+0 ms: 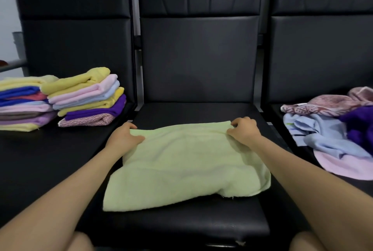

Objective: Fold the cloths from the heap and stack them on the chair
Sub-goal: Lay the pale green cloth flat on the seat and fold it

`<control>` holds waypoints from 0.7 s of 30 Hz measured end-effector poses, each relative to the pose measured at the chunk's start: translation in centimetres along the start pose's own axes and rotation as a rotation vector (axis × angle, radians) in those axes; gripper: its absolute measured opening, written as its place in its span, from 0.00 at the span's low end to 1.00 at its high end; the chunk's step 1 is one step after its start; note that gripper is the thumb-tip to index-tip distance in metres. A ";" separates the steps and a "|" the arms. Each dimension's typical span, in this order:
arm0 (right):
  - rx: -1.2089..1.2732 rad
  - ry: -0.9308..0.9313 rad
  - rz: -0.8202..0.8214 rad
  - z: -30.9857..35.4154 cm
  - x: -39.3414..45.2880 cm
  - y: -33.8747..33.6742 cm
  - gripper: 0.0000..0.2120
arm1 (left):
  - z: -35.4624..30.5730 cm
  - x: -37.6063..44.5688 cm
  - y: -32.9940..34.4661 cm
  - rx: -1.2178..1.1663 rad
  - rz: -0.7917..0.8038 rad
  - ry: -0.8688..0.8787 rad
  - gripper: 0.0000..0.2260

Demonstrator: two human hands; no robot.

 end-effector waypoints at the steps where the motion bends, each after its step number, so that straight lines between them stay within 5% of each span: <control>1: 0.010 -0.003 0.006 0.0 -0.1 -0.1 0.17 | 0.0 -0.2 -0.2 0.005 0.020 -0.028 0.17; 7: 0.028 -0.007 0.119 0.9 -0.9 0.2 0.20 | -0.1 -1.1 -0.6 -0.061 0.144 -0.108 0.10; 11: 0.096 -0.015 0.074 0.8 -1.4 0.0 0.07 | 0.3 -1.8 -1.3 -0.352 0.113 -0.101 0.05; 16: 0.581 -0.043 0.013 0.8 -2.2 -0.7 0.08 | 0.1 -2.6 -1.9 -0.637 0.134 -0.070 0.07; 21: 0.786 -0.113 -0.116 1.5 -2.9 -2.0 0.10 | -0.8 -3.6 -2.0 -0.640 0.185 0.020 0.12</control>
Point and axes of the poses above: each hand's wrist, its own x-axis towards the middle knuckle, its own y-axis out of the palm, z = x × y, the point moved 4 cm from there along x, towards the middle knuckle, and after that the axes turned 3 degrees about -y, right-handed, at the moved point
